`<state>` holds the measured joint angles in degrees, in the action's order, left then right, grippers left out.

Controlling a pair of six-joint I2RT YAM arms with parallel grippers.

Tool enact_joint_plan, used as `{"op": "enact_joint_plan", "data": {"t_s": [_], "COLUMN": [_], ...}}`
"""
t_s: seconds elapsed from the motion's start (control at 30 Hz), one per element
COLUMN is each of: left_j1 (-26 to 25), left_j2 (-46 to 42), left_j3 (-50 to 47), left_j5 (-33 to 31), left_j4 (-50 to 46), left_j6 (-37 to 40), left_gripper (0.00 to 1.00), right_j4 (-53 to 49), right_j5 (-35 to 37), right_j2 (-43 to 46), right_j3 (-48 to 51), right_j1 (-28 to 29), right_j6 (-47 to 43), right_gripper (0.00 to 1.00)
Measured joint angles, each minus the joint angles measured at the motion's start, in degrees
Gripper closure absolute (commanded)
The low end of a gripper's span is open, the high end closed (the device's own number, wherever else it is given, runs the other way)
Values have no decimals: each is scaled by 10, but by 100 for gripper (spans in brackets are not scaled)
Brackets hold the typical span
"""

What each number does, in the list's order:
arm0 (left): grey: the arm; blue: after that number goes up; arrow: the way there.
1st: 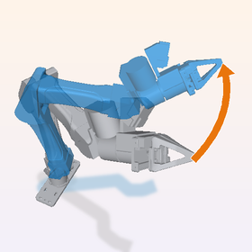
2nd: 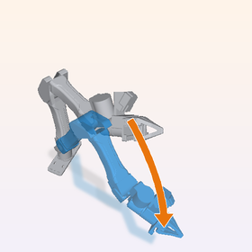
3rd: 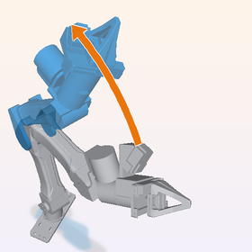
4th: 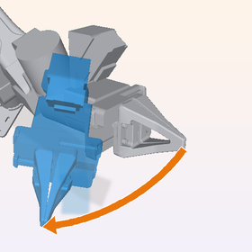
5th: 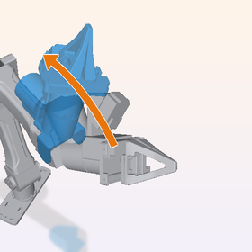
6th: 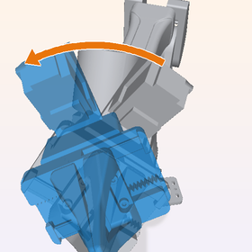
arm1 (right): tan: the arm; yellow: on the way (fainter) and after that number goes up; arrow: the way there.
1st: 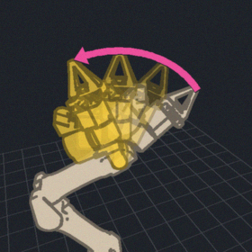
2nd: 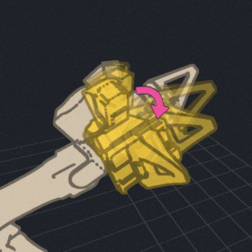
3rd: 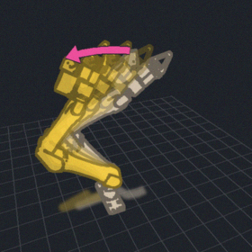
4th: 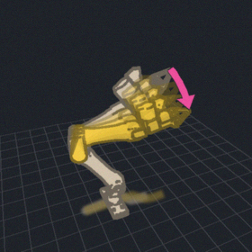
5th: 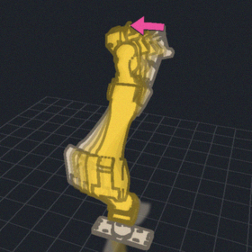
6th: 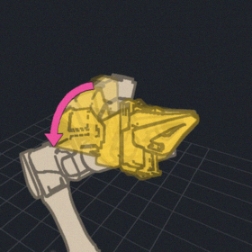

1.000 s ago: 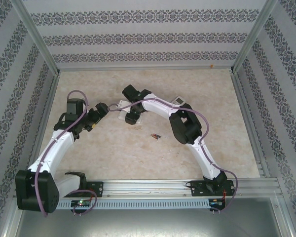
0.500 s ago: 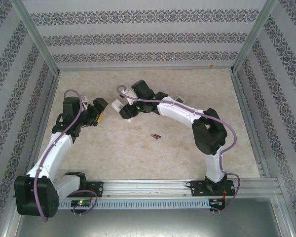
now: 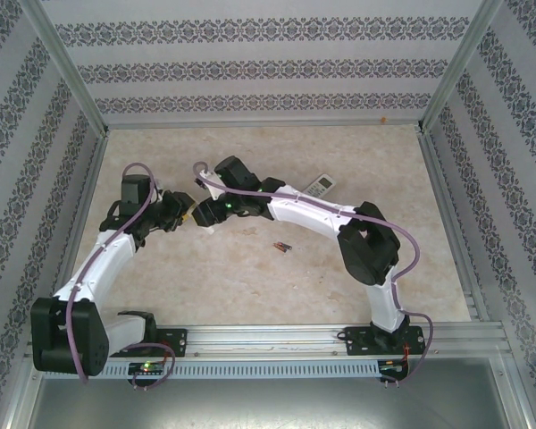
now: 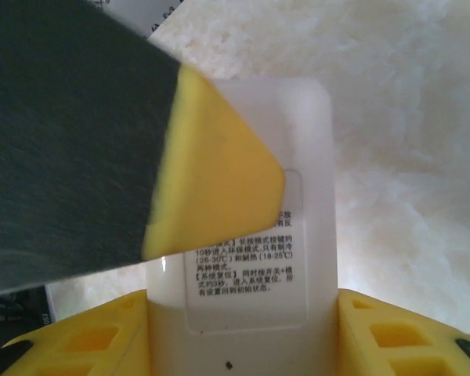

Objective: Load the batteries into the remote control

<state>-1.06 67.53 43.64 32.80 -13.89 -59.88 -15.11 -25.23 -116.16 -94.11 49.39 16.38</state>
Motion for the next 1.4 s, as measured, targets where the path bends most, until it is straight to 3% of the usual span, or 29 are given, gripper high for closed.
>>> {"op": "enact_joint_plan", "data": {"t_s": [0.13, 0.23, 0.4, 0.57, 0.73, 0.93, 1.03, 1.2, 1.4], "left_j1": [-2, -7, -43, -106, -149, -157, -158, -158, -161], "left_j2": [5, 27, 114, 278, 470, 629, 674, 716, 773], "left_j3": [38, 107, 260, 458, 615, 720, 746, 748, 756], "left_j5": [-23, -76, -211, -382, -565, -717, -754, -759, -754], "left_j4": [-56, -143, -314, -492, -624, -699, -702, -680, -665], "left_j6": [30, 73, 165, 241, 254, 247, 248, 265, 269], "left_gripper": [94, 93, 88, 91, 94, 93, 90, 85, 65], "right_j4": [-5, -1, 11, 0, -30, -59, -63, -63, -63], "right_j5": [-3, -1, 14, 50, 66, 80, 82, 84, 89], "right_j2": [-1, 5, 69, 129, 132, 160, 191, 236, 267], "right_j3": [-9, -15, 37, 99, 134, 178, 201, 233, 268], "right_j1": [0, -5, -49, -108, -112, -116, -123, -143, -155], "right_j6": [16, 33, 83, 108, 109, 103, 103, 103, 103], "right_gripper": [26, 19, 16, 16, 15, 14, 14, 14, 13]}}
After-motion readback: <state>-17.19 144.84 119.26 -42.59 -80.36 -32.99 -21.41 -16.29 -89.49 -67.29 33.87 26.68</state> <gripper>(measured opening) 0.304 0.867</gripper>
